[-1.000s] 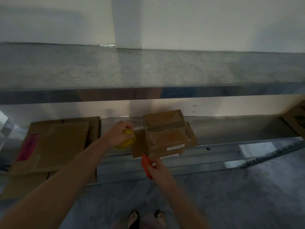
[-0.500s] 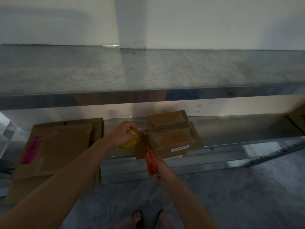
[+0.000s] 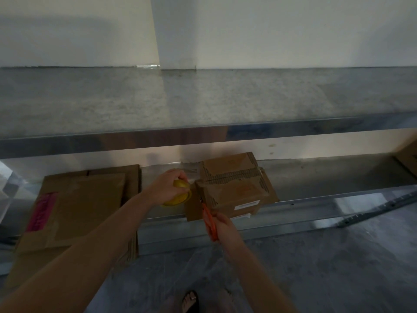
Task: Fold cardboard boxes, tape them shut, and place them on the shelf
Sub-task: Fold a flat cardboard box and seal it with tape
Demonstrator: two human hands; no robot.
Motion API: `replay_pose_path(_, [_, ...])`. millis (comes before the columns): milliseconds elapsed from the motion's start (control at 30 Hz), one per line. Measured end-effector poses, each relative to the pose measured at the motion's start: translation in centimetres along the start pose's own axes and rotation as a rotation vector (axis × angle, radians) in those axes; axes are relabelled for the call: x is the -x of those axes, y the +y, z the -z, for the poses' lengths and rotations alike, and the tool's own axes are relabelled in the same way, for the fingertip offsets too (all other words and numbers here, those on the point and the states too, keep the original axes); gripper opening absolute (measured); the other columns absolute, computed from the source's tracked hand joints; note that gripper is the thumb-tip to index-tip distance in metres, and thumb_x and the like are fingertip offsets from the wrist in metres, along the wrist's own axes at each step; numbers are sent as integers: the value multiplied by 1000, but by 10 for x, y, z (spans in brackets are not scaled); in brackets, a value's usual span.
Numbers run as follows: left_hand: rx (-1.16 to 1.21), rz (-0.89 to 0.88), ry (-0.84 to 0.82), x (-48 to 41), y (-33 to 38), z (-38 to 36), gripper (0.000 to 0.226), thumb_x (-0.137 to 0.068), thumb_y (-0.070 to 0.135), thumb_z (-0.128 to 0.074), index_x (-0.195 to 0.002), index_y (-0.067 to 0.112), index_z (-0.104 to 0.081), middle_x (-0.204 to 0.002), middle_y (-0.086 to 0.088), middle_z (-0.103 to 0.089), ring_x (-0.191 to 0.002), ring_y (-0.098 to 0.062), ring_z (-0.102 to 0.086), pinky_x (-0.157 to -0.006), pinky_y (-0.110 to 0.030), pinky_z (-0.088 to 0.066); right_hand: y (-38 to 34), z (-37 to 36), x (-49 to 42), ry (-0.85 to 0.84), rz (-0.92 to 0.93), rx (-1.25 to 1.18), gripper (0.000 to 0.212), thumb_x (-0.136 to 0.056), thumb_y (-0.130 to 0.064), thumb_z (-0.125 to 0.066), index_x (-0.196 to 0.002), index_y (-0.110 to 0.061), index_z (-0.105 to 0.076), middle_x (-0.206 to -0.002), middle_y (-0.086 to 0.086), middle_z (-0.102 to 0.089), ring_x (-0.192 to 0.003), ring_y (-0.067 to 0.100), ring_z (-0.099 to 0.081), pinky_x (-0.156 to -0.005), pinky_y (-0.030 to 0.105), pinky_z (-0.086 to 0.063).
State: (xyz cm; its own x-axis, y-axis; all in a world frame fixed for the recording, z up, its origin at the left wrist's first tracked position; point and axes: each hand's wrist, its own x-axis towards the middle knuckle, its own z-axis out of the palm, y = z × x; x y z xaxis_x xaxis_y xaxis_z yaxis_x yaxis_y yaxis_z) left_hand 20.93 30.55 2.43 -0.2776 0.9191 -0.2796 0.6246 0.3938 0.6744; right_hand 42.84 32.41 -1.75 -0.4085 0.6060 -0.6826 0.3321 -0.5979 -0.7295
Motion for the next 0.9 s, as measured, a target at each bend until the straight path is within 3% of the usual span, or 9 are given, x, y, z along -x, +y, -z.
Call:
replay_pose_path(133, [-14, -27, -6, 1, 1, -2, 25, -84, 28, -70, -103, 32, -55, -113, 7, -47, -104, -14, -47, -75, -24, -40, 0, 2, 0, 51, 9, 125, 17, -97, -16, -55, -91, -24, -70, -67, -1, -60, -60, 11, -52, -49, 20, -41])
replay_pose_path(300, [-5, -33, 3, 2, 0, -2, 24, -83, 26, -71, -97, 35, -53, -109, 9, -46, -102, -14, -47, -73, -23, -40, -3, 5, -2, 87, 10, 301, 14, -96, -28, -53, -88, -23, -64, -73, 3, -60, -64, 13, -55, -57, 25, -47])
replay_pose_path(400, [-8, -16, 15, 1, -4, 0, 26, -83, 28, -71, -103, 32, -55, -112, 7, -47, -104, -16, -48, -77, -26, -42, -6, 7, 0, 84, 48, 406, 30, -92, -53, -55, -88, -25, -63, -80, 3, -64, -72, 16, -60, -72, 31, -54])
replay_pose_path(467, [-12, -18, 17, 1, -4, 2, 26, -83, 27, -71, -102, 34, -54, -112, 5, -48, -105, -16, -48, -78, -28, -42, -8, 12, 9, 67, 100, 638, 44, -90, -64, -50, -98, -23, -65, -91, 4, -69, -81, 16, -61, -86, 34, -51])
replay_pose_path(533, [-6, -21, 18, 0, -3, 3, 26, -83, 27, -71, -95, 40, -53, -111, 6, -48, -104, -16, -49, -79, -28, -41, -4, 22, 20, 67, 153, 776, 45, -87, -68, -51, -103, -28, -64, -94, -2, -71, -84, 11, -63, -89, 32, -52])
replay_pose_path(600, [-10, -22, 26, -1, -2, 3, 25, -83, 28, -71, -93, 41, -52, -109, 6, -49, -103, -15, -49, -78, -27, -40, 3, 40, 34, 107, 200, 775, 48, -71, -75, -58, -102, -39, -59, -90, -14, -71, -84, 3, -66, -84, 32, -57])
replay_pose_path(667, [-17, -11, 31, -1, -2, 2, 23, -84, 30, -70, -99, 37, -54, -111, 7, -48, -102, -15, -49, -76, -26, -40, 12, 64, 47, 197, 274, 814, 45, -65, -68, -67, -102, -44, -57, -88, -21, -68, -83, -2, -66, -78, 26, -58])
replay_pose_path(733, [-31, -3, 27, -2, -3, 2, 26, -84, 29, -70, -103, 34, -55, -113, 7, -48, -104, -16, -48, -79, -27, -42, 6, 89, 65, 339, 386, 817, 35, -72, -51, -73, -104, -48, -59, -87, -25, -66, -83, -4, -64, -74, 17, -53])
replay_pose_path(900, [-13, 8, 65, -3, 0, 1, 25, -82, 28, -73, -97, 35, -55, -113, 3, -49, -105, -18, -50, -81, -29, -42, -25, 146, 62, 575, 557, 862, 37, -83, -48, -69, -117, -37, -60, -96, -12, -69, -86, 11, -66, -83, 34, -54])
